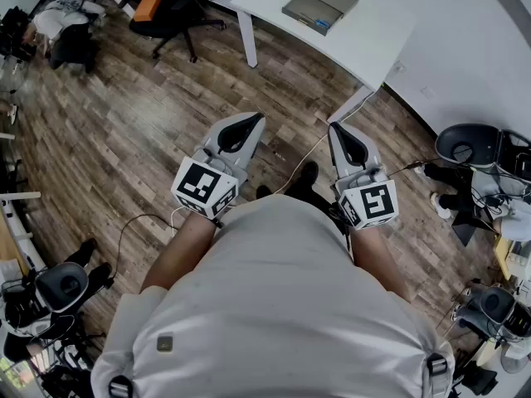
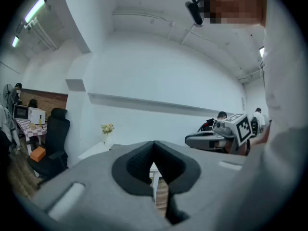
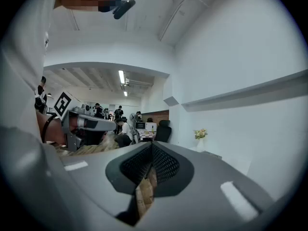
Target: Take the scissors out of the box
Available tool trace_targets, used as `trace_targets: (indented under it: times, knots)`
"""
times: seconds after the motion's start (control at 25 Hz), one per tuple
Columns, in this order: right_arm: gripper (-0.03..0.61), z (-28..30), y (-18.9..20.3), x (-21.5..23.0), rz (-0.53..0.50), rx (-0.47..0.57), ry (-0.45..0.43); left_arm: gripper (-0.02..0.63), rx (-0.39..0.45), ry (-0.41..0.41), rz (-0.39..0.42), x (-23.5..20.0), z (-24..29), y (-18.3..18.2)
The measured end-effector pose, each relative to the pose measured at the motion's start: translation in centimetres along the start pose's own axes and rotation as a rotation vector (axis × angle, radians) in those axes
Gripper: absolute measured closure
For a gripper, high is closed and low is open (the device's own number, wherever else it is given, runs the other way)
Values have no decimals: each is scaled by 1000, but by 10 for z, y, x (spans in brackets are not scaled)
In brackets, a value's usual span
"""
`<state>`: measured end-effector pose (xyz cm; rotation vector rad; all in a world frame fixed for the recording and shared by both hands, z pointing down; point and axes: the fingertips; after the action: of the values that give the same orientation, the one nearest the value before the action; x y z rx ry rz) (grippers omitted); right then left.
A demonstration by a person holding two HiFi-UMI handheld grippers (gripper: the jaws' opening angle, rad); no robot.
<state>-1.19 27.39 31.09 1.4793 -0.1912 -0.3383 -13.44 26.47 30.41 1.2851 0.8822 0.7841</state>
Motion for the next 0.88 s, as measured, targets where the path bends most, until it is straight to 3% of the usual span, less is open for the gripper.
trace_targets:
  times: [0.48,0.88]
  knots:
    - [568,16,6,18,15,-11,-32,614,-19,-28,-16,-10,19,4]
    - [568,41,25,73,58,-48,-15,614,-42,-47,-54,-34,70,13]
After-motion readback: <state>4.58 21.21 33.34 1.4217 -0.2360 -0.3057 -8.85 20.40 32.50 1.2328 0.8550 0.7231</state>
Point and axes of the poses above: the fingertips, and each gripper's own axes: z forward along the fingers, x to its right, y out of its underside, and after that the axes turned 14 degrees about y, right-handed
